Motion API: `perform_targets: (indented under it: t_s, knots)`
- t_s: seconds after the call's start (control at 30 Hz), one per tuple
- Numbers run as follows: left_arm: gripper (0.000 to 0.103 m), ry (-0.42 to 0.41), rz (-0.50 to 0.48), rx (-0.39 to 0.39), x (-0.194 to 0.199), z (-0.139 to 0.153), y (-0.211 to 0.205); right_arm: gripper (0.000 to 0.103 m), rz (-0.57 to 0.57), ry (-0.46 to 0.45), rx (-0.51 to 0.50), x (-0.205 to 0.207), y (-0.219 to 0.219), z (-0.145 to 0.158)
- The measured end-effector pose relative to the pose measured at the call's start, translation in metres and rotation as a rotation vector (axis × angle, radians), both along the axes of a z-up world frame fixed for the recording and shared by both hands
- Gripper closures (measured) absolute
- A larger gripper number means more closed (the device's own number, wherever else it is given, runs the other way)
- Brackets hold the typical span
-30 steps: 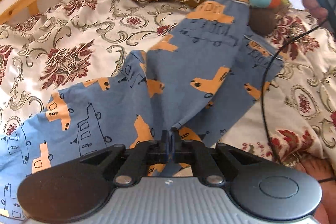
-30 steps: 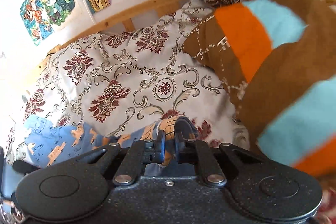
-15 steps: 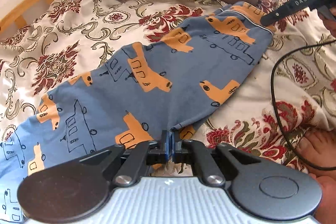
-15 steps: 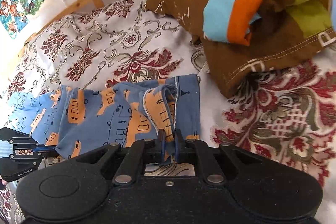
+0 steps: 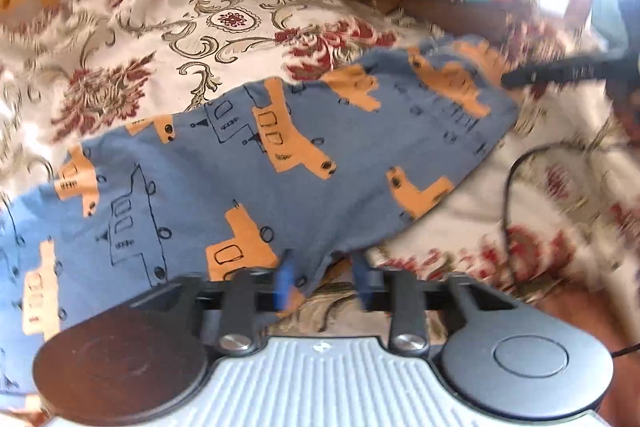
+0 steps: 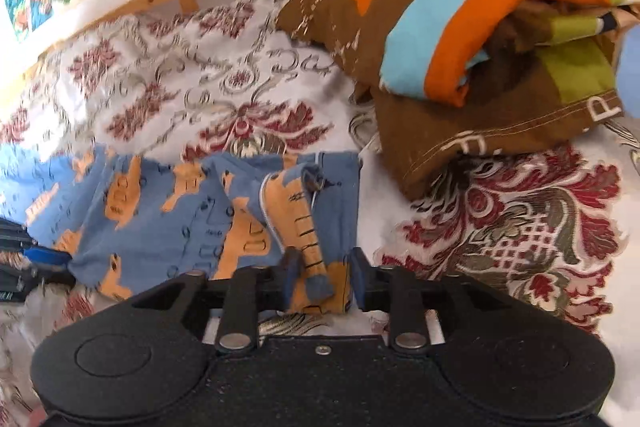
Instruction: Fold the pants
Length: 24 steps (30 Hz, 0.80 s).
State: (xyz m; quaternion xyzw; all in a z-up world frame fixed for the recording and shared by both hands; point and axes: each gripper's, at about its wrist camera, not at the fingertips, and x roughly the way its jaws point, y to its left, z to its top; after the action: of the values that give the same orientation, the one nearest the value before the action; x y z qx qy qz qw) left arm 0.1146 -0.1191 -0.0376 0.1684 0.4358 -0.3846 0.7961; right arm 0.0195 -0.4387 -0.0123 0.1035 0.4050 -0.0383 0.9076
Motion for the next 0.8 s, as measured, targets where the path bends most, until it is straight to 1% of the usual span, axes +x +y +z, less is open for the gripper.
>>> perform_targets:
  t_s: [0.03, 0.07, 0.1, 0.13, 0.17, 0.2, 0.23, 0.33, 0.4, 0.5, 0.63, 0.7, 0.73, 0.77, 0.8]
  knots:
    - [0.045, 0.01, 0.002, -0.02, 0.003, 0.006, 0.0, 0.047, -0.005, -0.018, 0.017, -0.003, -0.002, 0.002]
    - [0.038, 0.012, -0.003, -0.033, 0.007, 0.013, -0.003, 0.027, -0.012, -0.034, 0.02, -0.005, -0.002, 0.004]
    - [0.026, 0.005, -0.014, -0.046, 0.011, 0.019, -0.01, 0.02, -0.014, -0.048, 0.012, -0.008, -0.001, 0.005]
    - [0.017, -0.01, -0.024, -0.065, 0.017, 0.026, -0.017, 0.011, -0.002, -0.065, -0.001, -0.011, 0.002, 0.005]
    - [0.0, -0.032, -0.024, -0.091, 0.023, 0.034, -0.025, 0.006, 0.012, -0.075, -0.012, -0.013, 0.005, 0.005]
    - [0.0, -0.052, -0.015, -0.122, 0.03, 0.04, -0.034, 0.005, 0.027, -0.083, -0.024, -0.014, 0.008, 0.005]
    - [0.0, -0.053, -0.017, -0.149, 0.038, 0.043, -0.046, 0.003, 0.044, -0.092, -0.036, -0.016, 0.011, 0.004]
    - [0.0, 0.008, -0.066, -0.193, 0.062, 0.046, -0.091, 0.001, 0.093, -0.116, -0.08, -0.02, 0.017, 0.003]
    - [0.0, 0.029, -0.114, -0.205, 0.074, 0.044, -0.123, 0.001, 0.101, -0.133, -0.072, -0.023, 0.016, 0.002]
    - [0.0, 0.076, -0.217, -0.199, 0.088, 0.037, -0.166, 0.002, 0.087, -0.142, -0.064, -0.024, 0.012, -0.001]
    - [0.002, 0.165, -0.331, -0.184, 0.099, 0.028, -0.211, 0.003, 0.109, -0.134, -0.075, -0.024, 0.012, -0.006]
    - [0.01, 0.187, -0.35, -0.16, 0.102, 0.025, -0.228, 0.004, 0.116, -0.132, -0.087, -0.024, 0.012, -0.008]
    - [0.013, 0.195, -0.351, -0.135, 0.104, 0.024, -0.236, 0.004, 0.12, -0.131, -0.099, -0.023, 0.013, -0.009]
    - [0.018, 0.204, -0.342, -0.108, 0.106, 0.022, -0.243, 0.004, 0.13, -0.128, -0.11, -0.023, 0.014, -0.01]
    - [0.021, 0.215, -0.323, -0.084, 0.107, 0.021, -0.249, 0.004, 0.138, -0.127, -0.12, -0.022, 0.016, -0.011]
